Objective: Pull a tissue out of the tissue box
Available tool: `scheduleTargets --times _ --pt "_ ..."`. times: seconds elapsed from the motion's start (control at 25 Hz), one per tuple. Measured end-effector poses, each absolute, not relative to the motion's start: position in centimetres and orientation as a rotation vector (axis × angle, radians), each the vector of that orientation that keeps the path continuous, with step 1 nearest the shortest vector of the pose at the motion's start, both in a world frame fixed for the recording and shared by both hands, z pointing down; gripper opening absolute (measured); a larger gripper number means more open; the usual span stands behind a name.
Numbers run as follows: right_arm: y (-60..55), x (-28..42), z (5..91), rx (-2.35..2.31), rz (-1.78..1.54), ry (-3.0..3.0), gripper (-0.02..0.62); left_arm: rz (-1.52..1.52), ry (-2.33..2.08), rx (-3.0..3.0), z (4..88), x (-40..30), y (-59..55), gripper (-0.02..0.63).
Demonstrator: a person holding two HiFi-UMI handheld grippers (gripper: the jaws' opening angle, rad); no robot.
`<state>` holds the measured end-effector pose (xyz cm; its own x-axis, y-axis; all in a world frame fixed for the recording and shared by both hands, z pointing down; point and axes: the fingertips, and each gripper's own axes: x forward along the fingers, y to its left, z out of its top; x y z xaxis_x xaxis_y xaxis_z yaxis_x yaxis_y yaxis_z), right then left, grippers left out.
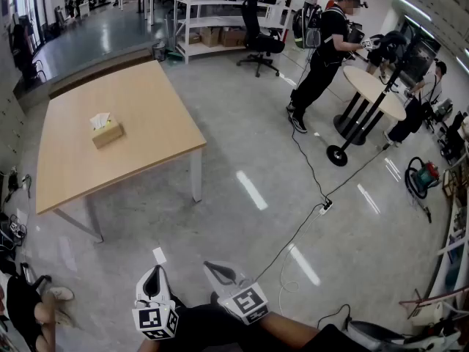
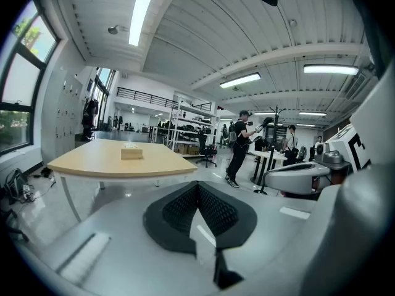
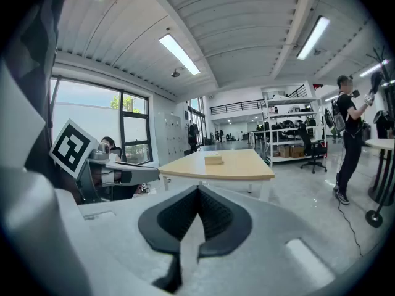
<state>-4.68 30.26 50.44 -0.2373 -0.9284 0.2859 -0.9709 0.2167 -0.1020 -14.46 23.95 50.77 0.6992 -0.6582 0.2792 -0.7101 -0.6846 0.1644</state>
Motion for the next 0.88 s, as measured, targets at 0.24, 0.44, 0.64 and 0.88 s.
scheduleTargets --times 0.24,0.44,0.64,0.88 --pt "29.9 -4.9 50.3 1.819 0.377 -2.317 -0.015 0.288 -1.089 2.646 50.8 -14.6 23.6 0.018" --pt "29.6 -4.8 50.5 1.818 0.378 -2.308 -0.015 0.288 -1.078 2.646 50.9 -14.4 23.3 0.018" --pt "29.6 -4.9 50.6 1.803 0.389 -2.320 -0.015 0.287 -1.086 2.636 51.1 -14.5 23.4 0.018" --pt "29.5 -4.9 51.1 1.793 0.422 -2.323 -0.012 0.284 -1.124 2.588 51.6 -15.5 23.5 0.018"
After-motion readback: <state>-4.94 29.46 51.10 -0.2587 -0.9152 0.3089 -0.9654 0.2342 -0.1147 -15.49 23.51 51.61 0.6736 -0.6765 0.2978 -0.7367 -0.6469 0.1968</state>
